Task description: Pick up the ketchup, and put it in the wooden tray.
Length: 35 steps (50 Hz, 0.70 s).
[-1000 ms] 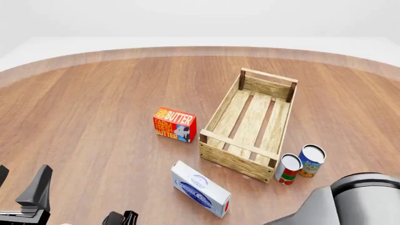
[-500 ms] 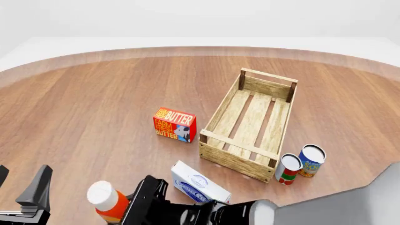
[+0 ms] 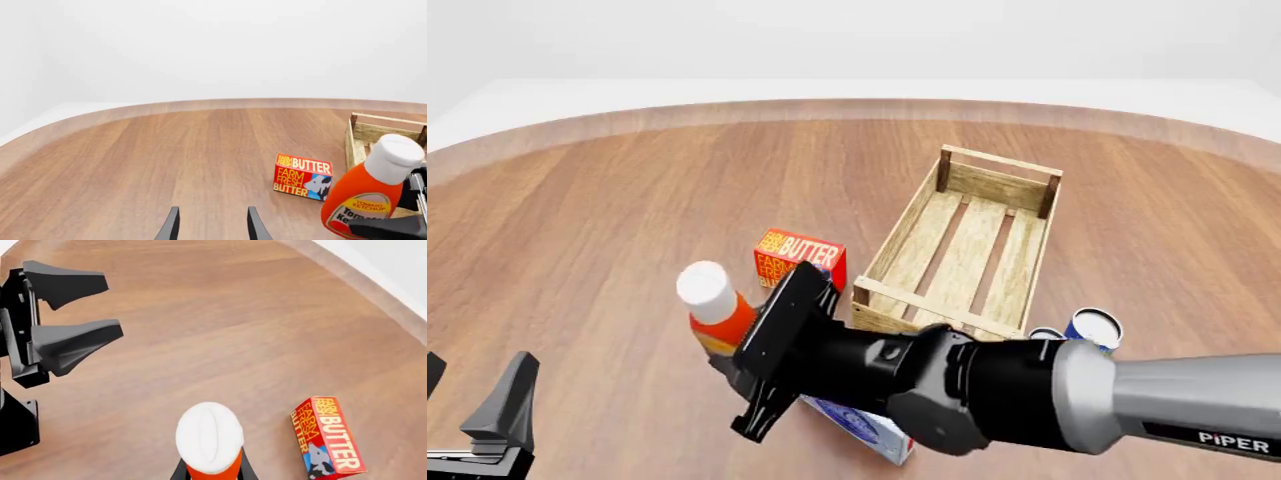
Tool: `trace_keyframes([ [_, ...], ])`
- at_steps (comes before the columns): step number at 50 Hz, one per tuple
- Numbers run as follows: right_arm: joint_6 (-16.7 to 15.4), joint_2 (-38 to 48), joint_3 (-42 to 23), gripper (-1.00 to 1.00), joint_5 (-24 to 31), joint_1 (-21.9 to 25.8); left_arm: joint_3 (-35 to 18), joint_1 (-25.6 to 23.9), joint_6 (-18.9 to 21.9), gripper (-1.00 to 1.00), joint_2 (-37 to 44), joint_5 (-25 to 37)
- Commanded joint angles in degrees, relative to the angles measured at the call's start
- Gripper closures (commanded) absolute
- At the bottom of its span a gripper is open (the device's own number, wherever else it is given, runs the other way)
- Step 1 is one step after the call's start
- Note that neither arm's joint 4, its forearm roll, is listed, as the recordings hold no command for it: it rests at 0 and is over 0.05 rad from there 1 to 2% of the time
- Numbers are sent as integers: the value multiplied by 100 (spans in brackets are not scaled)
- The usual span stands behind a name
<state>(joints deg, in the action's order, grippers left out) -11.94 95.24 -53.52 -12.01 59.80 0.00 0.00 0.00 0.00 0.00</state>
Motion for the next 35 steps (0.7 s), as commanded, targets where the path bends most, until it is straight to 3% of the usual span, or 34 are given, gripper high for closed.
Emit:
trace_keyframes([
  [1,-140,-392,-197,100,473,-690,0,0,0,-100,0,0],
  [5,-36,-628,-270,100,664,-941,0,0,0,-100,0,0],
  [17,-218,-1112,-425,100,1191,-1724,0,0,0,-100,0,0],
  [29,-313,-1564,-95,100,1238,-2576,0,0,0,-100,0,0],
  [35,-245,-1455,-267,100,1354,-3094,0,0,0,-100,0,0],
])
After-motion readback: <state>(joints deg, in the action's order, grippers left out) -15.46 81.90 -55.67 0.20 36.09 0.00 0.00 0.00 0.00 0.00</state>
